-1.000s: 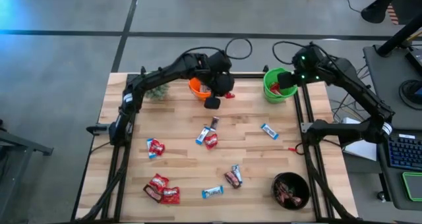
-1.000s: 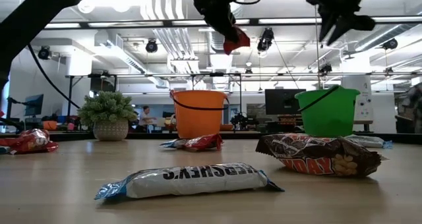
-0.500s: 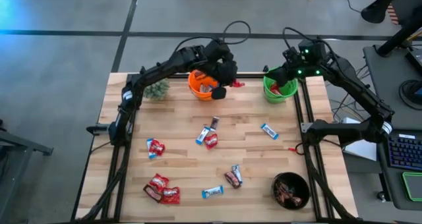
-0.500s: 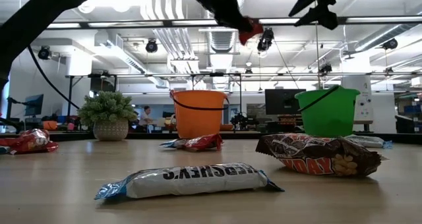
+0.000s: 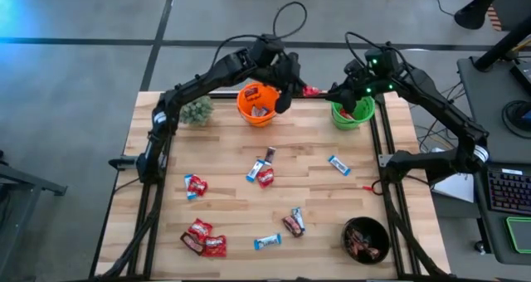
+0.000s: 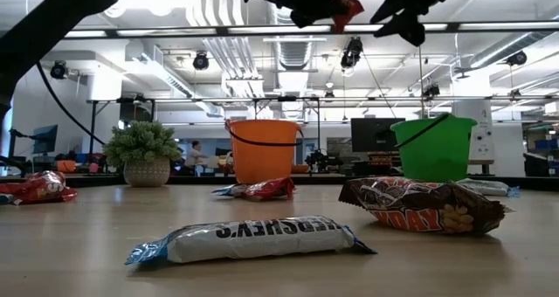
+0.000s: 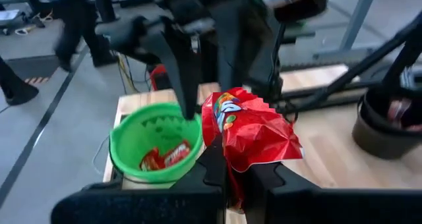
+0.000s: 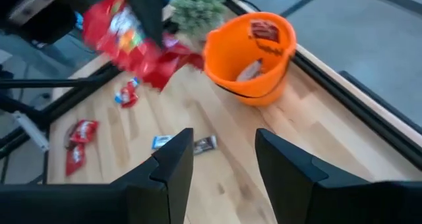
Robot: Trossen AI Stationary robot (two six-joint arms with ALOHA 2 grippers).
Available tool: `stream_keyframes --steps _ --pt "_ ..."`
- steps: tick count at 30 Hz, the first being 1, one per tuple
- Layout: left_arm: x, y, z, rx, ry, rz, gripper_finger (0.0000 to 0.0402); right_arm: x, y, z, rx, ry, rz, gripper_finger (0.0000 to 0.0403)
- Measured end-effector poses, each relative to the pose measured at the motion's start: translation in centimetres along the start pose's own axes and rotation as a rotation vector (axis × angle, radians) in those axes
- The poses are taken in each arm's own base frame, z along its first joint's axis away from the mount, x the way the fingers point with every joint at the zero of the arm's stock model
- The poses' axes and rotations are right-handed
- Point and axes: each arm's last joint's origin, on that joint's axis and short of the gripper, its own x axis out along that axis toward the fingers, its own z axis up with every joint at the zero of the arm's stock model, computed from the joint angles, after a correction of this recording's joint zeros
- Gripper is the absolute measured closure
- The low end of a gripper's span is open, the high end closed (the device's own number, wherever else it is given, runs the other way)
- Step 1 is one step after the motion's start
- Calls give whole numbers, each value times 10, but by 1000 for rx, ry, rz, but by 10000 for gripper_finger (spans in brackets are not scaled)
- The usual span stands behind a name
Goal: Sort candy
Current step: Put the red candy into the green bucket
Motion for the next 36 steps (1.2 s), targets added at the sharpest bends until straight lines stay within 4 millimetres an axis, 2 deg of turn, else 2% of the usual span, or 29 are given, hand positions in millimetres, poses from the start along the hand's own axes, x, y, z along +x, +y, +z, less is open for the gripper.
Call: stream_keyframes --steps 8,17,23,29,36 --pt "-11 16 6 -88 -142 -113 401 3 11 10 -124 -91 63 229" --pt "-13 18 7 -107 -171 -164 401 2 17 23 -186 -213 85 223" --pt "-13 18 7 -109 -170 -163 401 2 18 23 -168 -216 95 223" --pt "-13 19 6 -98 -173 -174 401 6 27 22 -186 -208 128 223" --pt "-7 28 -3 -132 -162 -178 401 7 31 22 -193 -208 146 223"
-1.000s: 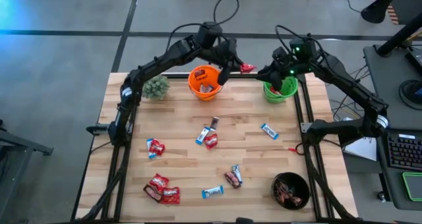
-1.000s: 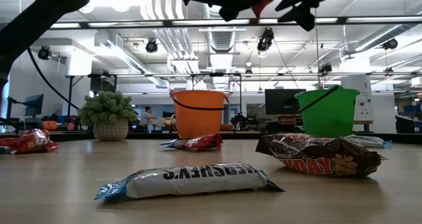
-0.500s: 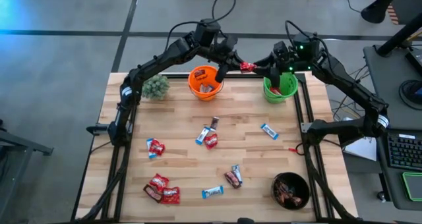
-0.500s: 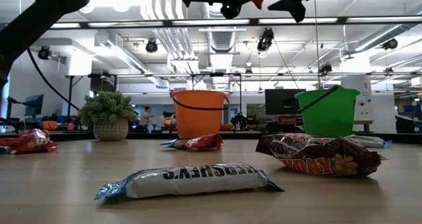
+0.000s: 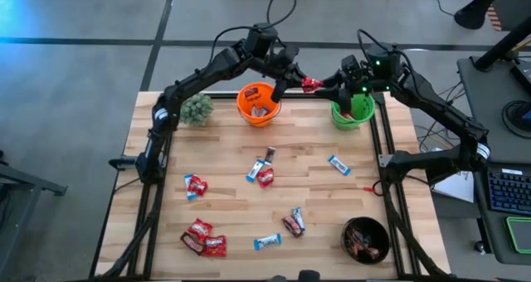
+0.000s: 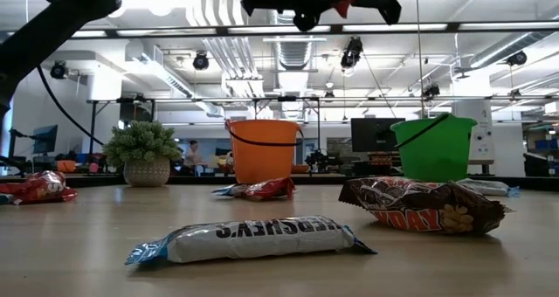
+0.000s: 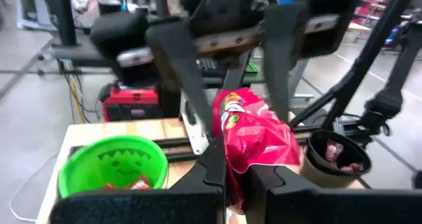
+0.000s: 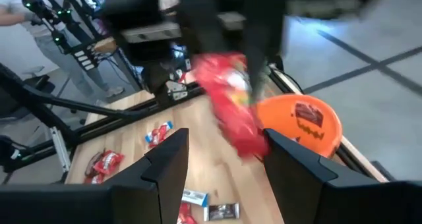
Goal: Sort candy
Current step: Put the red candy into the green bucket
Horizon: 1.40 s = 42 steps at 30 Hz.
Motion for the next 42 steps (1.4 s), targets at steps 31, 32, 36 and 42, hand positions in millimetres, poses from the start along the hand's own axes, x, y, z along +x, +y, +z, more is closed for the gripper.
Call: stream_keyframes --steps 31,32,36,42 --pt "2 -2 -2 -16 0 -62 401 9 -9 1 12 -9 -100 223" --pt "2 -2 -2 -16 1 -62 401 11 -10 1 15 -6 -99 223" --pt "2 -1 -2 -14 -2 -61 401 12 -10 1 22 -11 -99 230" --pt "2 -2 -1 -9 -6 -59 401 10 -8 3 11 -29 -95 305"
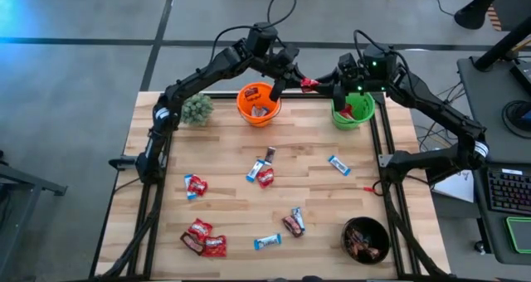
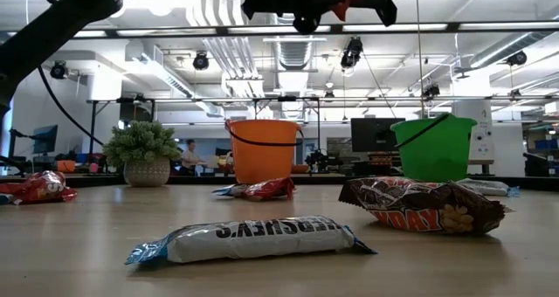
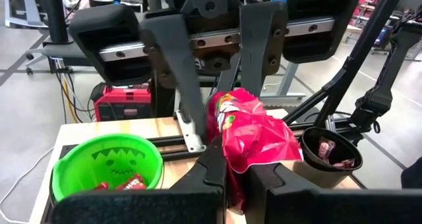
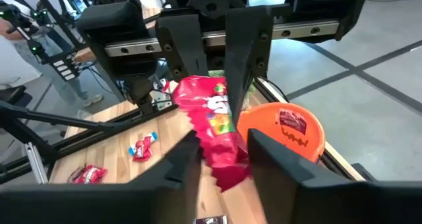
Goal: Sort candy
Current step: Put the red candy into the green bucket
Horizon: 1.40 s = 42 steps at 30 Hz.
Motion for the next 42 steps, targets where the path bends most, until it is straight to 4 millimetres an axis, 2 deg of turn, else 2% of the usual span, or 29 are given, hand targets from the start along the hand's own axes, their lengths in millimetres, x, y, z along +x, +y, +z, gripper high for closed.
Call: stream_keyframes --steps 3,5,23,28,42 --pt "0 0 0 -5 2 2 401 1 0 0 0 1 0 362" --pt "0 0 0 -13 3 7 401 1 -1 0 1 1 -1 378" --pt "0 1 0 -51 3 36 394 -1 0 0 -3 -5 -9 384" --pt "0 1 0 -51 3 37 359 -2 0 0 -3 -6 -10 385" --pt "-1 0 0 -86 7 31 228 -3 -1 0 -2 -5 -61 385"
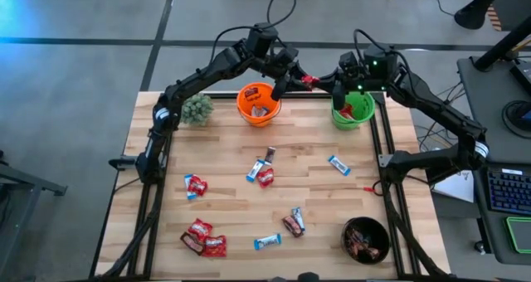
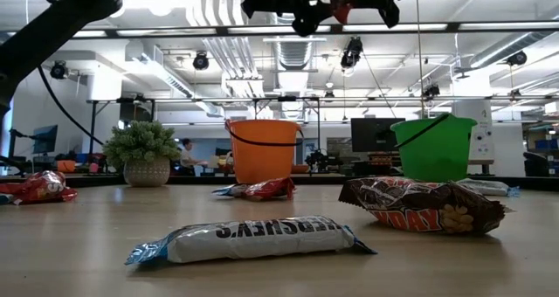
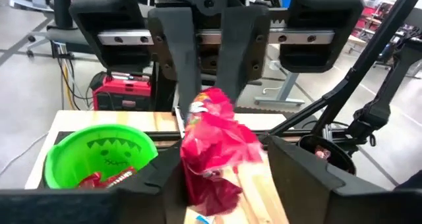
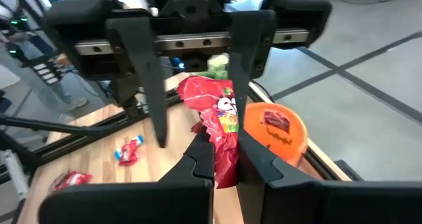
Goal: Sort candy
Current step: Put the red candy into the green bucket
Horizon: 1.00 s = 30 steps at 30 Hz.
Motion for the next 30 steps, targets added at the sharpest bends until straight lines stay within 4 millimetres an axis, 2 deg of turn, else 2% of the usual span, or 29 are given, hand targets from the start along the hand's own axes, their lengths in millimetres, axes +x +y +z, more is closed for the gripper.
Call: stream_keyframes --steps 7,14,20,27,30 --pt "-6 -3 -5 -64 64 1 203 -11 1 -5 15 41 -63 385" --pt "-13 -10 -9 -44 134 -11 203 -29 -1 -11 4 194 -359 385" --pt "-18 -15 -9 -62 171 -12 203 -37 -3 -14 16 271 -429 385" --pt "-27 -25 -27 -85 341 -50 207 -49 -8 -36 1 520 -687 385" --pt "-31 -29 -37 -96 444 -33 209 -53 -9 -45 12 605 -744 384"
